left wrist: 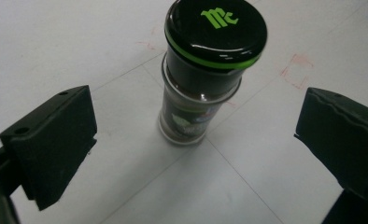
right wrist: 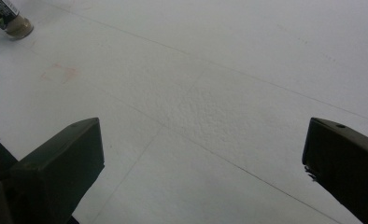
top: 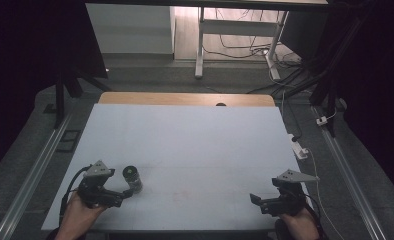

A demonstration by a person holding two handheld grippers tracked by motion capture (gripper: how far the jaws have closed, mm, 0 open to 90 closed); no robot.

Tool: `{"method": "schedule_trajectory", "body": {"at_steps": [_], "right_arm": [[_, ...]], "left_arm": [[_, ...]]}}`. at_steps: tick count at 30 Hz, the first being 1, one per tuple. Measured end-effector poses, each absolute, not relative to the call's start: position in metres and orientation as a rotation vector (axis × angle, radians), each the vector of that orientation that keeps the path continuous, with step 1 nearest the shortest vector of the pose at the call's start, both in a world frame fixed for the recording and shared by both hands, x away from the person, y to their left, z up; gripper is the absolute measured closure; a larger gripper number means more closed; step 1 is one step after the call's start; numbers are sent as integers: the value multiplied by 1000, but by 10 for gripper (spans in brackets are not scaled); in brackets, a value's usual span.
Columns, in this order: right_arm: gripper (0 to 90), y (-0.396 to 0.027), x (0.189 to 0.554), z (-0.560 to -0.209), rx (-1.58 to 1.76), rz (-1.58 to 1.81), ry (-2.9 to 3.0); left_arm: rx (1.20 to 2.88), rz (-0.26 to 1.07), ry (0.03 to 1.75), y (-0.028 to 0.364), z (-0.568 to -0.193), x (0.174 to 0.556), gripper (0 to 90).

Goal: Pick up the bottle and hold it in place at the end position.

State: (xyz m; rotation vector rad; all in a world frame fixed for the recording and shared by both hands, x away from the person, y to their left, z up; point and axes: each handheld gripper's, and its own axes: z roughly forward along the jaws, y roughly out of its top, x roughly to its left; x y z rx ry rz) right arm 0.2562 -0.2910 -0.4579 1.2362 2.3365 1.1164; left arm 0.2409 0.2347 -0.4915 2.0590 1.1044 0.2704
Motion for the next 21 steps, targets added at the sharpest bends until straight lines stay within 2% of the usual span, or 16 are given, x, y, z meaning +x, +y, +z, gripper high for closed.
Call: {"method": "schedule_trajectory", "body": {"at_steps": [16,21], "right_arm": [[0,-290,257,-458,1235,1114,2341],[0,-290,256,-458,1230,1114,2342]], "left_arm": [[2171,251,1078,223,-507,265,2],[2205,274,1063,221,-510,267,71]]}}
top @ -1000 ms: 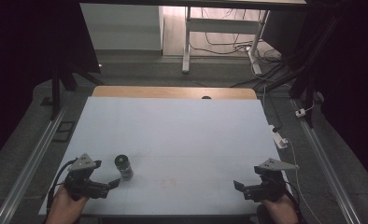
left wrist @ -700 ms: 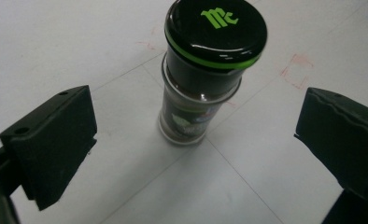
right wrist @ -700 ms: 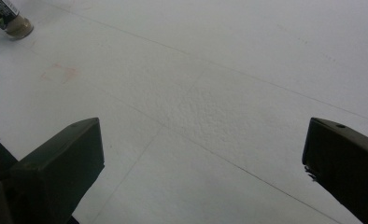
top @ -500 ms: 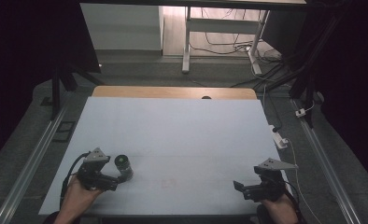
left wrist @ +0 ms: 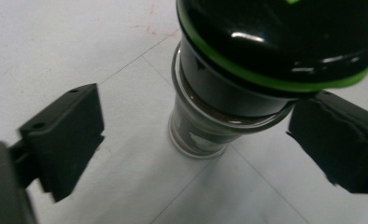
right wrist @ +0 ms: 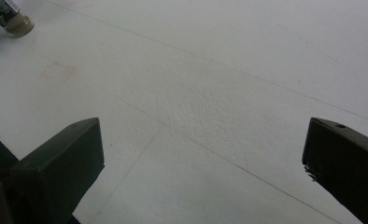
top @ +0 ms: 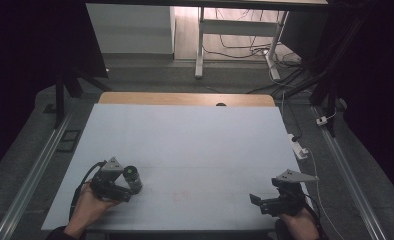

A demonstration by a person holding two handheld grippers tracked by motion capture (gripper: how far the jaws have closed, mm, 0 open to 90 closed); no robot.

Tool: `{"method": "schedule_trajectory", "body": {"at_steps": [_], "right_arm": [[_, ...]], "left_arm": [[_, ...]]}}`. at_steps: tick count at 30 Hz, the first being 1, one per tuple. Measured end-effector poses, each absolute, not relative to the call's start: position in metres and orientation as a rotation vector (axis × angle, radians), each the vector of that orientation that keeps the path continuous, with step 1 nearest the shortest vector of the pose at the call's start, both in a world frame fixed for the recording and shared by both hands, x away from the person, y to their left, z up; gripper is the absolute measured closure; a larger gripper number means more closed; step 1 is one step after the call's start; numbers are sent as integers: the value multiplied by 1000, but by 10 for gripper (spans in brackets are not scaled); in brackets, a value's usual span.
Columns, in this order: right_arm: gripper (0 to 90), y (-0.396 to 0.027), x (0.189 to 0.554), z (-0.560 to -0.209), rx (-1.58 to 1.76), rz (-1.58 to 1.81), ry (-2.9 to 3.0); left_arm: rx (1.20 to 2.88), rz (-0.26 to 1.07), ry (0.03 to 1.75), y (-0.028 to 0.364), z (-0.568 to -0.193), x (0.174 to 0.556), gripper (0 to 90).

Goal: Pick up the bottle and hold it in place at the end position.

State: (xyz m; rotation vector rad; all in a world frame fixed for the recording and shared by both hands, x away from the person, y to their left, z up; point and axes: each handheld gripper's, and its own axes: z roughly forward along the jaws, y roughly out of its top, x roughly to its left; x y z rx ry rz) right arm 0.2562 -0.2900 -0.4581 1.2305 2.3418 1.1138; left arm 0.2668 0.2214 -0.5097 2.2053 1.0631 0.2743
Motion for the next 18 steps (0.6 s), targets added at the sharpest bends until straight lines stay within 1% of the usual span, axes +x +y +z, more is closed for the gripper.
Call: {"method": "schedule_trajectory", "body": {"at_steps": [4,5,6,9,10,12,15,16,18], "right_arm": [[0,-290,256,-458,1228,1111,2344],[0,-290,256,-458,1226,1110,2344],[0,-290,256,-458,1226,1110,2344],[0,-290,256,-458,1225,1108,2344],[0,-290,256,-458,1224,1107,2345],[0,-290,256,-458,1224,1107,2346],[0,-290,256,-458,1223,1107,2346],[0,-290,256,-458,1219,1106,2347],[0,-290,256,-458,1219,1105,2347]], "left_arm": [[2212,278,1038,223,-509,266,186],[2208,271,1029,224,-509,266,256],[2209,270,1019,224,-509,266,256],[2225,273,993,223,-510,266,325],[2231,266,980,223,-510,266,374],[2237,264,970,221,-510,266,391],[2247,258,945,222,-510,267,468],[2245,252,940,222,-510,267,514],[2247,249,935,222,-510,267,521]]}}
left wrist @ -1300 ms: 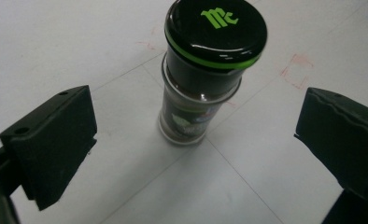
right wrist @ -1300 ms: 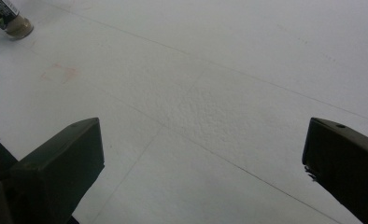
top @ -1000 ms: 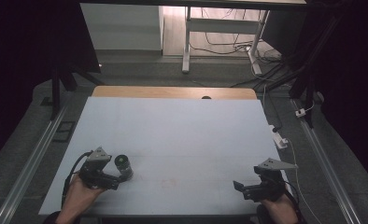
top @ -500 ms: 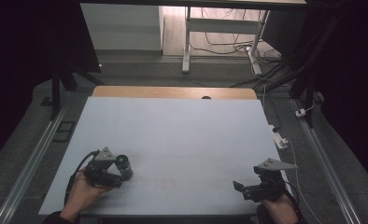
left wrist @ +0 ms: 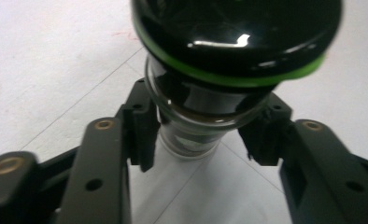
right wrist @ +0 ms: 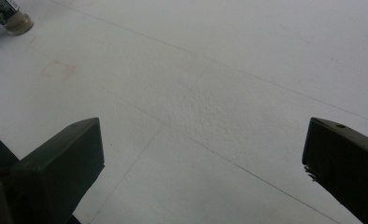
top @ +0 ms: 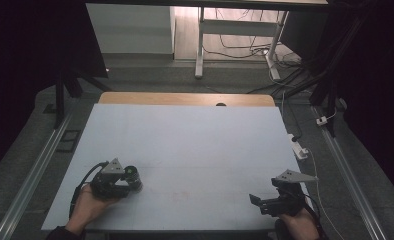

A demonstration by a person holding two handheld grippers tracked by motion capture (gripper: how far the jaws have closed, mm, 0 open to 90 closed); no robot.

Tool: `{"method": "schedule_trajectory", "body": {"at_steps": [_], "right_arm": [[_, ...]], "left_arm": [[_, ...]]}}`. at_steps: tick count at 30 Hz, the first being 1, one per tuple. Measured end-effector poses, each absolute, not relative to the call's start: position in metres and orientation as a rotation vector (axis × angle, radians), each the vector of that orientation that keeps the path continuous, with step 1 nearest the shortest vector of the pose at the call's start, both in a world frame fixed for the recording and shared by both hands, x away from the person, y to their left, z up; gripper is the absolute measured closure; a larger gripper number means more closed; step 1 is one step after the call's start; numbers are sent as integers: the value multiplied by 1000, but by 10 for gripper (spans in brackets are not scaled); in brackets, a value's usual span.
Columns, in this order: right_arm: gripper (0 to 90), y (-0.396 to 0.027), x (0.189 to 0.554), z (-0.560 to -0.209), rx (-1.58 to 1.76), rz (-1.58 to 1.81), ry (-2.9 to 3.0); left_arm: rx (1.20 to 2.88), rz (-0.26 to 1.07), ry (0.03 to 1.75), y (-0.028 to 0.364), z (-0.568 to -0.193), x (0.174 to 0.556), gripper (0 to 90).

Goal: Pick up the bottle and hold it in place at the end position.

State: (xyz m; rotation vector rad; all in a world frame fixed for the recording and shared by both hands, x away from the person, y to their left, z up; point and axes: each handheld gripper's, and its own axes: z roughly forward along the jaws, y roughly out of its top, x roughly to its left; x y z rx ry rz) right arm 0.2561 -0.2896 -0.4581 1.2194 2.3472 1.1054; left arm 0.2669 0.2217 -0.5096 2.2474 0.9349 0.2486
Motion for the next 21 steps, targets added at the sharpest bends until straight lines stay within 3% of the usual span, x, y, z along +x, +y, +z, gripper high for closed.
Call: {"method": "schedule_trajectory", "body": {"at_steps": [21], "right_arm": [[0,-289,256,-458,1217,1104,2350]], "left_arm": [[2215,285,938,215,-497,265,539]]}}
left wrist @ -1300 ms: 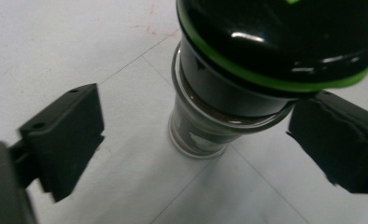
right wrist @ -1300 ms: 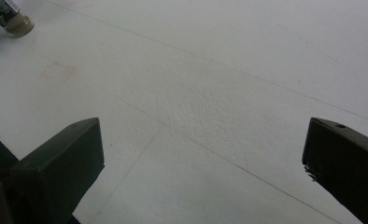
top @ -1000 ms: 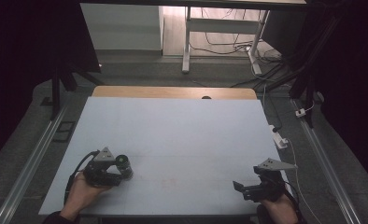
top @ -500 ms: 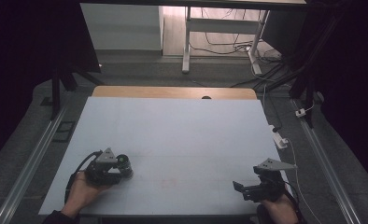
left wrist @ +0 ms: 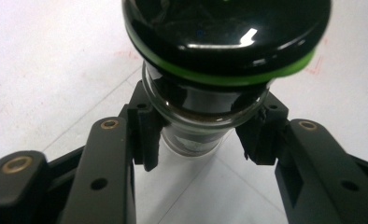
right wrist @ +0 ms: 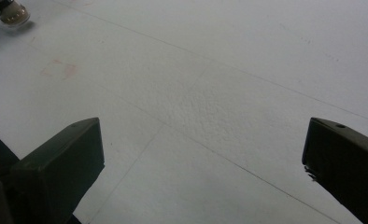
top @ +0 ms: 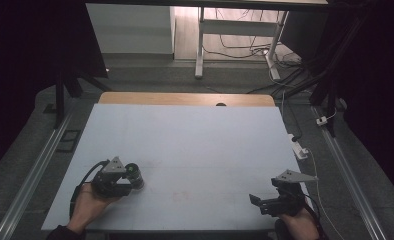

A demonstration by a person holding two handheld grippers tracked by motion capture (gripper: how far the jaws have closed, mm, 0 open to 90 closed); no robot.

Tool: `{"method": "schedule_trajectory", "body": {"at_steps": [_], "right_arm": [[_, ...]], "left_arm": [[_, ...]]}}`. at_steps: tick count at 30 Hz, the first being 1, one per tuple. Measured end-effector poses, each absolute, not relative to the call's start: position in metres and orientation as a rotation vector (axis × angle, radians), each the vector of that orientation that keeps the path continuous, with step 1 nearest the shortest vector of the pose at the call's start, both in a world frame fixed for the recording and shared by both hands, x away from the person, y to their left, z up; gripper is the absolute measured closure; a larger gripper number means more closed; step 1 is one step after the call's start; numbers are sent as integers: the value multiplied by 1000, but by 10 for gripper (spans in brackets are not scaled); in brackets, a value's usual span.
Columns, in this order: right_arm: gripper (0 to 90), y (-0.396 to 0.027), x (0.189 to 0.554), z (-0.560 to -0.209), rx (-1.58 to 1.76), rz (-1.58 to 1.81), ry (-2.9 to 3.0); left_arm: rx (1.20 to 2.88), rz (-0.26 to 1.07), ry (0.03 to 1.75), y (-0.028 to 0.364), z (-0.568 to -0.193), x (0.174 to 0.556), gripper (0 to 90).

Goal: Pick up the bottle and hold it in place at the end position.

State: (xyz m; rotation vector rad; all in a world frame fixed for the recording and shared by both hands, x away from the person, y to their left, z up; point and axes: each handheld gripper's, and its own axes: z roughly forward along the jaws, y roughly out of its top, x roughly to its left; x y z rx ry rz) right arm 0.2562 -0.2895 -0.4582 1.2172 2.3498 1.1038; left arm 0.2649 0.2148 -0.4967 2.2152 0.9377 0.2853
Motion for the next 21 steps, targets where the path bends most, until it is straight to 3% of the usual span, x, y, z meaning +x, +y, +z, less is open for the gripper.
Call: {"method": "schedule_trajectory", "body": {"at_steps": [21], "right_arm": [[0,-290,257,-459,1226,1105,2355]], "left_arm": [[2153,217,1002,184,-465,295,539]]}}
